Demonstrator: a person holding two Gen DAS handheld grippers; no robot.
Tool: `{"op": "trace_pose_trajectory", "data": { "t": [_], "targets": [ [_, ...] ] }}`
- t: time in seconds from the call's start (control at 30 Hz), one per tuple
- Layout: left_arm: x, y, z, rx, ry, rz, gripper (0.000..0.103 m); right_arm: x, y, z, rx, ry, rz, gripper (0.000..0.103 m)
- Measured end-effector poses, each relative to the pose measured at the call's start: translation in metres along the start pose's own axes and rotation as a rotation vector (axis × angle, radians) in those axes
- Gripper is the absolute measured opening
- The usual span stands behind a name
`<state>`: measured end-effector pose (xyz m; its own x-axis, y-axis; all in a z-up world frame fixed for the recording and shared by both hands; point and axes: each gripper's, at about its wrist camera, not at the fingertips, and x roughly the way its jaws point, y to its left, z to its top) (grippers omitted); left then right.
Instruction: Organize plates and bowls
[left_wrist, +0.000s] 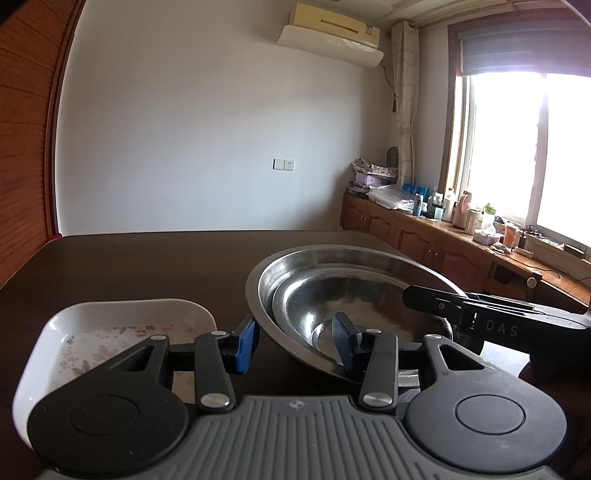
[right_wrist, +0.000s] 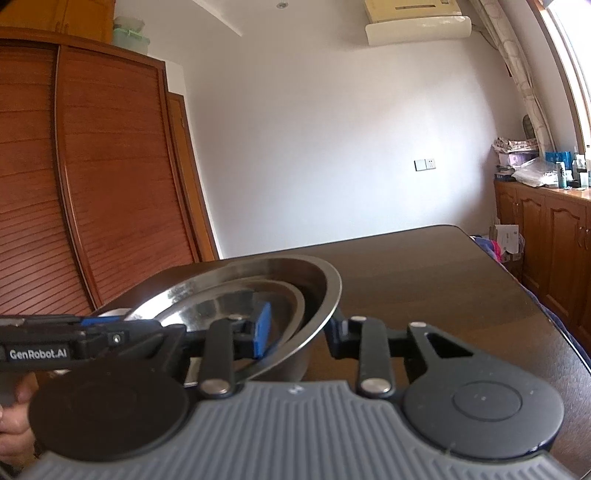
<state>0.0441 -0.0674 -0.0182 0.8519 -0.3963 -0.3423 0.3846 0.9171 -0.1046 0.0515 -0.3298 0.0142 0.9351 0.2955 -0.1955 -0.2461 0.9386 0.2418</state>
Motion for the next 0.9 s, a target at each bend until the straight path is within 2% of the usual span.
{"op": "trace_pose_trajectory", "data": {
  "t": [0.27, 0.53, 0.9],
  "targets": [
    [-0.014, 0.002, -0.002, 0.005, -0.027, 0.018, 0.071, -0.003, 0.008, 0.004, -0.008, -0.028, 0.020, 0.031],
    [-0.043, 0.016, 0.001, 0.011, -0.063, 0.065, 0.071, -0.001, 0.025, 0.006, -0.015, -0.038, 0.080, 0.031],
    [-0.067, 0.044, -0.001, -0.015, -0.056, 0.138, 0.071, 0.007, 0.055, 0.002, -0.028, -0.007, 0.163, 0.031]
  ]
}}
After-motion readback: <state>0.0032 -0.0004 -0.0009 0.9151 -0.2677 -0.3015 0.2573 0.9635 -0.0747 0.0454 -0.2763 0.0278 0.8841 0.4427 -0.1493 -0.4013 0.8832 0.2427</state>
